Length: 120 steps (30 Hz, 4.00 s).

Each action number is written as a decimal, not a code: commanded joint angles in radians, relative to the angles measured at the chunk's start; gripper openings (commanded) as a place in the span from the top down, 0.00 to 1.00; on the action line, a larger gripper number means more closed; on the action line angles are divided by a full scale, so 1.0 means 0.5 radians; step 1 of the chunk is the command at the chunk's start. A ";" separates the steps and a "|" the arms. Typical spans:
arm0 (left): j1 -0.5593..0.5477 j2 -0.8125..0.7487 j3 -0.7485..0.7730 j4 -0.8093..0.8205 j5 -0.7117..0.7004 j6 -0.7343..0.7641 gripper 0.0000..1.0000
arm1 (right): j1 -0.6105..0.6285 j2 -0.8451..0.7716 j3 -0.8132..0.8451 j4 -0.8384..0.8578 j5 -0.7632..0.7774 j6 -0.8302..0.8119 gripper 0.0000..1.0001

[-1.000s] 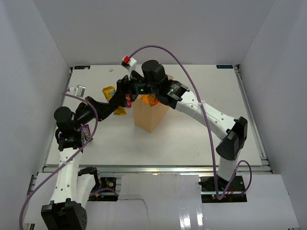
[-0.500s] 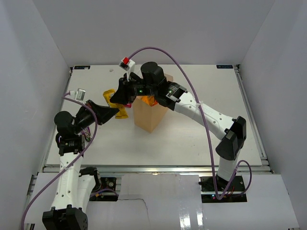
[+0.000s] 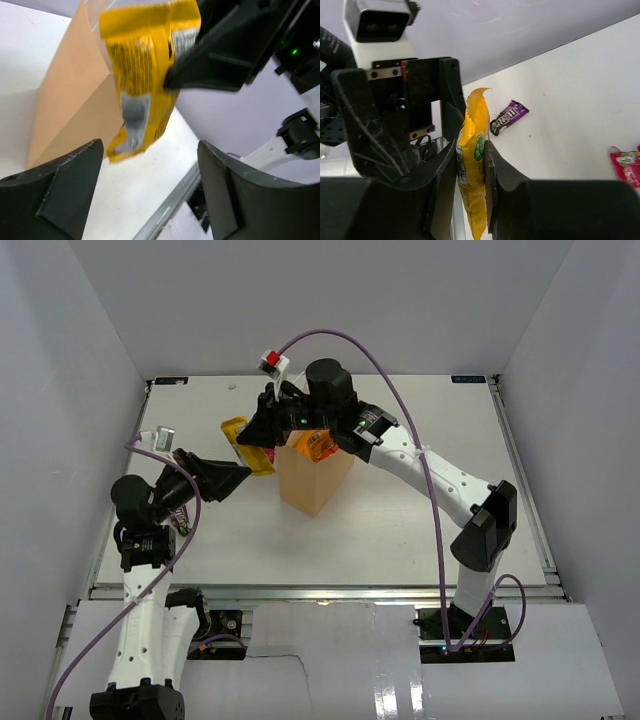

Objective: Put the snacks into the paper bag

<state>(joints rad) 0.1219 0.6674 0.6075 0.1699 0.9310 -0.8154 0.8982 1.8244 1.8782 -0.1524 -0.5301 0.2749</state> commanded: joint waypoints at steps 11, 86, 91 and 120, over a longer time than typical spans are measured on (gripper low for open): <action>-0.007 0.067 0.432 -1.333 -1.168 0.753 0.02 | -0.351 -0.461 -0.010 0.044 0.293 -0.518 0.92; -0.050 0.426 0.273 -0.251 0.105 0.287 0.73 | 0.029 -0.056 -0.026 0.029 0.510 0.576 0.21; -0.054 0.328 0.221 -0.239 0.160 0.266 0.71 | 0.038 0.027 0.072 -0.032 0.664 0.524 0.23; -0.057 0.236 0.270 -0.153 0.227 0.275 0.29 | 0.029 0.039 0.082 0.145 0.312 0.380 0.92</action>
<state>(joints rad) 0.0959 0.8185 0.6998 0.0608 1.0298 -0.7067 0.9344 1.8580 1.8740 -0.1471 -0.3248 0.4889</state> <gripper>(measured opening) 0.680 0.090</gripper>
